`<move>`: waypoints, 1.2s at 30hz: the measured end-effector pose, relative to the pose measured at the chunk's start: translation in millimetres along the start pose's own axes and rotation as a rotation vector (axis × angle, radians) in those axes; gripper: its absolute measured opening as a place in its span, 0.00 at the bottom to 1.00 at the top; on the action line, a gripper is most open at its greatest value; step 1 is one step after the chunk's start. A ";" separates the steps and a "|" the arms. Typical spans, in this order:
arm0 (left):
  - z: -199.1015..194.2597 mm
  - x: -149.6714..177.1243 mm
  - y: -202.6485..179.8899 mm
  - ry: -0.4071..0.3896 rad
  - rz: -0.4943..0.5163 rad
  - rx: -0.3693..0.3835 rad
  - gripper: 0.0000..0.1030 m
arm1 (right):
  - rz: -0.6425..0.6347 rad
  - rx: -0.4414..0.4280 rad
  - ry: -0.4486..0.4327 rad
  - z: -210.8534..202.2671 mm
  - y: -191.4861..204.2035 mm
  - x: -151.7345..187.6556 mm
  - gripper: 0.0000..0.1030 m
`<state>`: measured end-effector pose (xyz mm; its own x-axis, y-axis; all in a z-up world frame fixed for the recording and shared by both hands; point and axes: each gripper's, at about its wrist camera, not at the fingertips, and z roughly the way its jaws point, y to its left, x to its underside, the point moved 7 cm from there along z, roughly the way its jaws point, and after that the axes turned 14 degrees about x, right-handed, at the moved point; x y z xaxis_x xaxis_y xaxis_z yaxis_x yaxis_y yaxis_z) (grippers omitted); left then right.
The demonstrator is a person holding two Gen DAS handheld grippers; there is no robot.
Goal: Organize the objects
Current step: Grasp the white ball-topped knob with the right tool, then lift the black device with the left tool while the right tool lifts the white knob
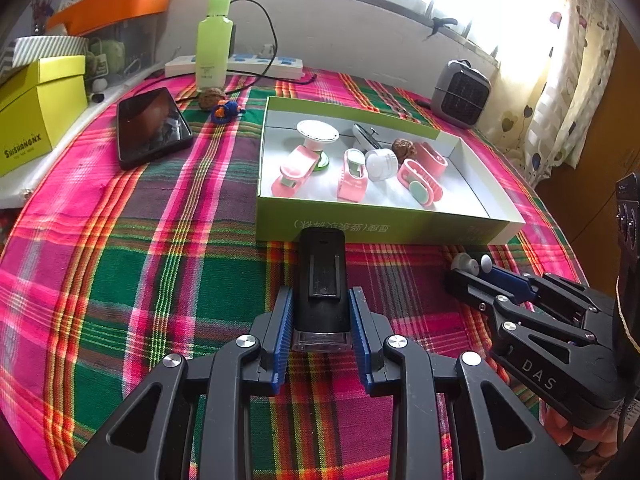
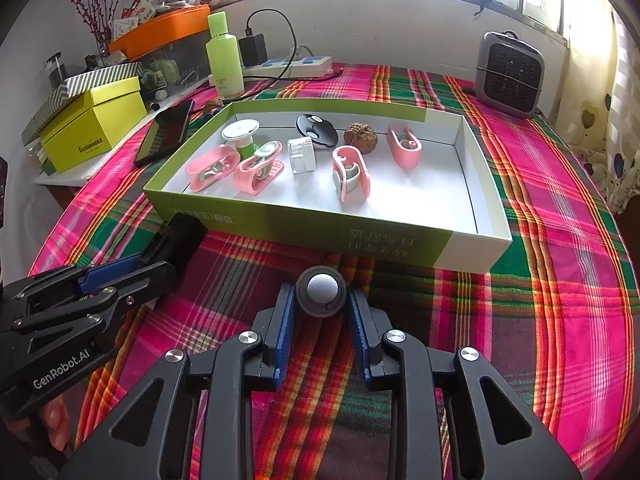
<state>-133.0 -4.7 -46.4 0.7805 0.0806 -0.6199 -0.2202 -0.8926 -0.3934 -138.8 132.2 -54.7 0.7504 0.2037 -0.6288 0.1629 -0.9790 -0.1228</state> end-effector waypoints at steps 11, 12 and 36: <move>-2.1 3.9 -1.3 -0.003 0.008 -0.029 0.25 | 0.013 -0.005 0.003 -7.0 -8.2 10.2 0.26; -2.6 4.5 -1.7 -0.003 0.009 -0.031 0.25 | 0.016 -0.007 0.004 -7.6 -9.0 11.2 0.26; -10.5 9.1 -15.3 -0.007 0.038 -0.040 0.24 | 0.037 -0.044 -0.016 -19.6 -16.8 14.7 0.26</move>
<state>-116.4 5.1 -38.8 0.7681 0.0492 -0.6384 -0.2259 -0.9121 -0.3420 -117.9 151.8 -46.8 0.7464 0.1671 -0.6441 0.1637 -0.9843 -0.0657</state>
